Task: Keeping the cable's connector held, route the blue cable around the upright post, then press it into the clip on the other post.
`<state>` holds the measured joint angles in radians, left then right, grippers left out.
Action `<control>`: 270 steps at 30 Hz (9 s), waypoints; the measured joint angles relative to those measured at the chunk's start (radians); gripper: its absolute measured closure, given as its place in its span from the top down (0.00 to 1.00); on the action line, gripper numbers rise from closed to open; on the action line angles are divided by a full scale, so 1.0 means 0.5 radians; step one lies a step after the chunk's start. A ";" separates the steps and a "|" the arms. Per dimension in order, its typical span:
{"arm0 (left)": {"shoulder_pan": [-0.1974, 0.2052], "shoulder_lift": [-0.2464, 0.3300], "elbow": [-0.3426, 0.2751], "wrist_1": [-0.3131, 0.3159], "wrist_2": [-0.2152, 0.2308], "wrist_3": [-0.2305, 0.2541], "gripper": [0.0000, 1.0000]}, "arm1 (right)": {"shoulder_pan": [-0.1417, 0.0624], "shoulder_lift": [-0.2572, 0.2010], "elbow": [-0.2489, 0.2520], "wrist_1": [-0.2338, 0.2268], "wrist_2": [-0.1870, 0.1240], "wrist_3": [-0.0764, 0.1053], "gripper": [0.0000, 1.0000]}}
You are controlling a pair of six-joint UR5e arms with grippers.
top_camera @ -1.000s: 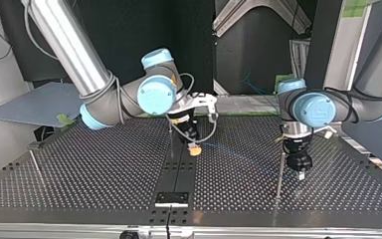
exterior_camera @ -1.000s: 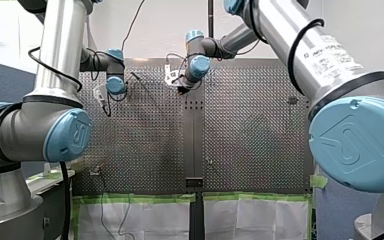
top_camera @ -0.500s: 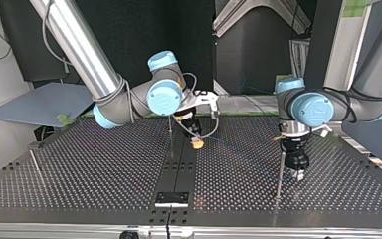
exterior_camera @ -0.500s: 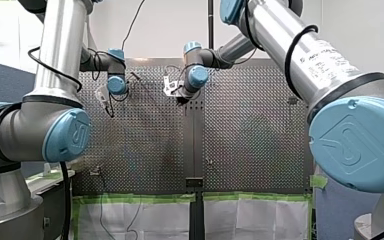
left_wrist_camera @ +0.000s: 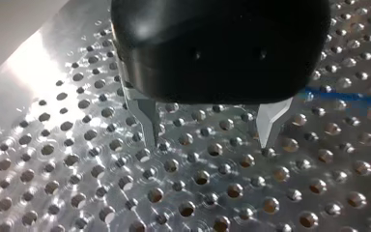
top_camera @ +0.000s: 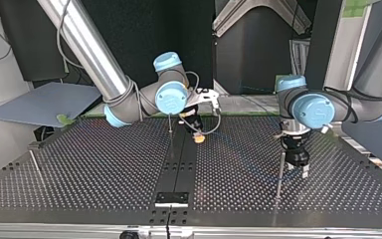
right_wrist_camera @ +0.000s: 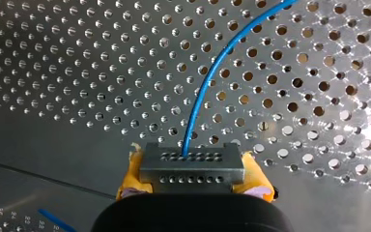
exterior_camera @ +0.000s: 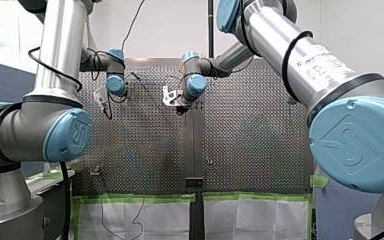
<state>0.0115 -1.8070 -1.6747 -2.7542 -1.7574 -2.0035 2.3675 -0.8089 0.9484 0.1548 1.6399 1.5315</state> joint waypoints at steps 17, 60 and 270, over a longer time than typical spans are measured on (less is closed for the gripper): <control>-0.026 -0.063 0.000 0.006 0.077 -0.049 1.00 | 0.018 0.129 0.077 -0.047 0.093 -0.056 0.00; -0.030 -0.070 0.000 0.016 0.065 -0.054 1.00 | -0.001 0.875 0.209 -0.658 0.283 0.020 0.00; 0.151 0.128 -0.067 -0.519 0.525 -1.146 1.00 | -0.385 0.996 1.323 -2.737 0.473 0.463 0.00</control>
<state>0.0871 -1.7431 -1.7083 -3.0136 -1.4949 -2.5764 2.1748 -0.3107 1.6101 -1.2139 1.8762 1.7628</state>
